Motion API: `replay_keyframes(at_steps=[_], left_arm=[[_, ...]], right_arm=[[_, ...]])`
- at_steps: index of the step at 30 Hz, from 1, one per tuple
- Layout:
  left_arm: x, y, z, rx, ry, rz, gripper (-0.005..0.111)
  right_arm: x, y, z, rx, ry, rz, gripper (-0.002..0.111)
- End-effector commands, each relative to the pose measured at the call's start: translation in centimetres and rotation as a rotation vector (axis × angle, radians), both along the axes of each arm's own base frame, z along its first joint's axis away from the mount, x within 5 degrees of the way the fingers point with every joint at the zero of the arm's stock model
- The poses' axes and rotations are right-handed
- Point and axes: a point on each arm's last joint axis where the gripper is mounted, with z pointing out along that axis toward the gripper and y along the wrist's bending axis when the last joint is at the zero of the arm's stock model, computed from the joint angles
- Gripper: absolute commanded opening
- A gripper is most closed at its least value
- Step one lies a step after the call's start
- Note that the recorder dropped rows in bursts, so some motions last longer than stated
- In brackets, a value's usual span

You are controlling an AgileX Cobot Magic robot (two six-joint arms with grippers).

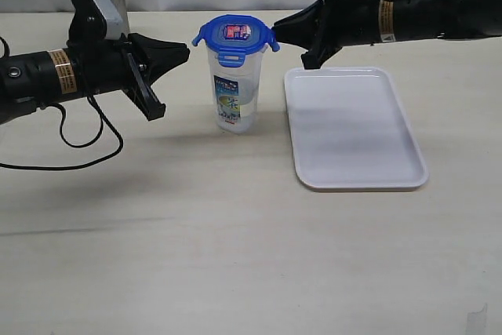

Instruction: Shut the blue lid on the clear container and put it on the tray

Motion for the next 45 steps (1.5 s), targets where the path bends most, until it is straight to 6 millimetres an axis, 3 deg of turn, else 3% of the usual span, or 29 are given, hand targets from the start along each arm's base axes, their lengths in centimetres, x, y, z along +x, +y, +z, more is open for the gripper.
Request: replay_keyframes(at_steps=[1,36,45], left_arm=[[-0.1,0.0,-0.1,-0.005,0.006,0.007,0.0],[0.4,0.3,0.2,-0.025,-0.025,0.068,0.0],[-0.1,0.0,0.0,-0.004,-0.021,-0.003,0.0]], right_arm=[[-0.2,0.1,-0.1,-0.02,0.005,0.031,0.004],[-0.2,-0.1,1.0,-0.032,-0.003,-0.01,0.004],[-0.1,-0.3,1.2,-0.039,-0.01,-0.032,0.004]])
